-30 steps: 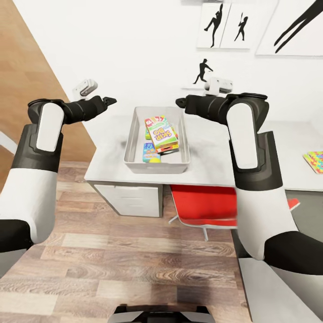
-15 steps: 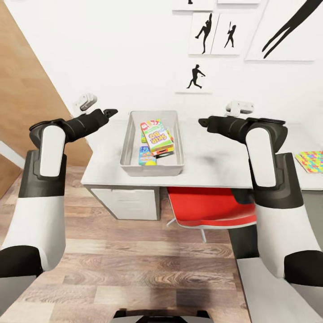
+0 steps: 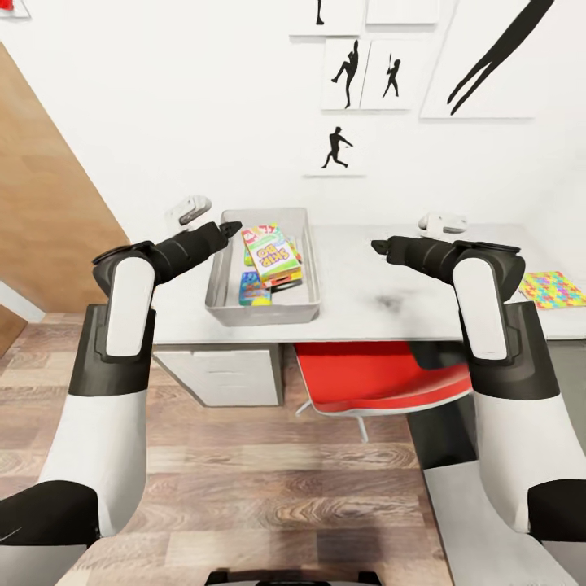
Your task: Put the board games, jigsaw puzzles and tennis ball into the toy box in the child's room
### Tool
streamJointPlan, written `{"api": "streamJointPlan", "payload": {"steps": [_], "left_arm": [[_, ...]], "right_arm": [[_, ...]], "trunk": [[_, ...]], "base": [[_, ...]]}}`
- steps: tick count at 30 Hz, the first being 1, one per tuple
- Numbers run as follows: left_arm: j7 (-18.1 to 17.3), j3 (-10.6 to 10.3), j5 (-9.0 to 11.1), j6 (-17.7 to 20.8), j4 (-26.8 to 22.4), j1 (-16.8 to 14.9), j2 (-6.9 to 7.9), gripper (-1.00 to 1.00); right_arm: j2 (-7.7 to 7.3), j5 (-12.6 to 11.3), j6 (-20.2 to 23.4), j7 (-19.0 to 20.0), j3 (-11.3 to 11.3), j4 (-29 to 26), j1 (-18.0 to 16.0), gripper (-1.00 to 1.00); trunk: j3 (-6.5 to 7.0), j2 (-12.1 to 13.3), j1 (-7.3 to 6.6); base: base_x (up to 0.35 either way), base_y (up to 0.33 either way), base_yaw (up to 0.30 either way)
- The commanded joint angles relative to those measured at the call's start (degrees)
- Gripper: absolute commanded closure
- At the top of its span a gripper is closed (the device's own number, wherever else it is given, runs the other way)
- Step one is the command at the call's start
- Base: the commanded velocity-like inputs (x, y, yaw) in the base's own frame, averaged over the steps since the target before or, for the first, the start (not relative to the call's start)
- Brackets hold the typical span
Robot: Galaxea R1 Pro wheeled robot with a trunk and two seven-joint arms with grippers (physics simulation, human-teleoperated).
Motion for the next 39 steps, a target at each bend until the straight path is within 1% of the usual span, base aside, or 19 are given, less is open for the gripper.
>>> {"api": "streamJointPlan", "payload": {"steps": [1, 3, 4, 5, 6, 8, 9, 11, 14, 16, 27, 34, 39], "left_arm": [[0.61, -0.02, 0.57, 0.15, -0.08, -0.01, -0.02, -1.0], [2.05, -0.89, 0.4, 0.11, -1.38, 2.19, -0.46, -1.0], [2.05, -0.89, 0.4, 0.11, -1.38, 2.19, -0.46, -1.0], [2.55, -1.22, 0.34, 0.08, -1.84, 3.16, -0.53, -1.0], [2.55, -1.22, 0.34, 0.08, -1.84, 3.16, -0.53, -1.0], [3.26, -1.66, 0.26, -0.01, -2.5, 4.85, -0.62, -1.0], [3.26, -1.66, 0.26, -0.01, -2.5, 4.85, -0.62, -1.0], [3.7, -1.97, 0.2, -0.17, -2.95, 6.3, -0.67, -1.0], [3.82, -2.08, 0.18, -0.29, -3.12, 6.94, -0.69, -1.0], [3.74, -2.21, 0.15, -0.45, -3.35, 7.94, -0.72, -1.0], [1.81, -1.99, 0.11, -0.7, -3.68, 9.39, -0.65, -1.0], [0.9, -1.85, 0.13, -0.58, -3.73, 9.57, -0.55, -1.0], [-0.15, -1.97, 0.2, -0.42, -3.75, 9.52, -0.81, -1.0]], "right_arm": [[-0.05, -0.52, 0.14, -0.59, 0.1, -0.03, -0.06, -1.0], [-0.13, -0.52, 0.14, -0.52, -0.02, -0.05, 0.2, -1.0], [-0.13, -0.52, 0.14, -0.52, -0.02, -0.05, 0.2, -1.0], [-0.14, -0.53, 0.14, -0.49, -0.05, -0.08, 0.29, -1.0], [-0.14, -0.53, 0.14, -0.49, -0.05, -0.08, 0.29, -1.0], [-0.16, -0.56, 0.14, -0.41, -0.07, -0.11, 0.43, -1.0], [-0.16, -0.56, 0.14, -0.41, -0.07, -0.11, 0.43, -1.0], [-0.14, -0.58, 0.14, -0.34, -0.07, -0.13, 0.51, -1.0], [-0.13, -0.59, 0.14, -0.3, -0.07, -0.14, 0.54, -1.0], [-0.1, -0.6, 0.14, -0.24, 0.06, -0.14, 0.59, -1.0], [0.22, -0.66, 0.14, -0.15, 0.46, -0.1, 0.44, -1.0], [0.29, -0.67, 0.14, -0.14, 0.54, -0.09, 0.13, -1.0], [0.32, -0.69, 0.14, -0.13, 0.59, -0.09, 0.04, -1.0]], "trunk": [[0.01, -0.1, 0.04], [0.18, -0.1, 0.04], [0.27, -0.1, 0.04], [0.36, -0.1, 0.04], [0.45, -0.1, 0.04], [0.63, -0.1, 0.04], [0.72, -0.1, 0.04], [0.89, -0.1, 0.04], [1.16, -0.1, 0.04], [1.34, -0.1, 0.04], [2.31, -0.1, 0.04], [2.94, -0.1, 0.04], [3.38, -0.1, 0.04]], "base": [[0.0, 0.0, -0.114], [0.0, 0.0, -0.11], [0.0, 0.0, -0.106], [0.0, 0.0, -0.093], [0.0, 0.0, -0.093], [0.0, 0.0, -0.067], [0.0, 0.0, -0.059], [0.0, 0.0, -0.043], [0.0, 0.0, -0.033], [0.0, 0.0, -0.022], [0.0, 0.0, -0.01], [0.0, 0.0, -0.003], [0.0, 0.0, -0.009]]}}
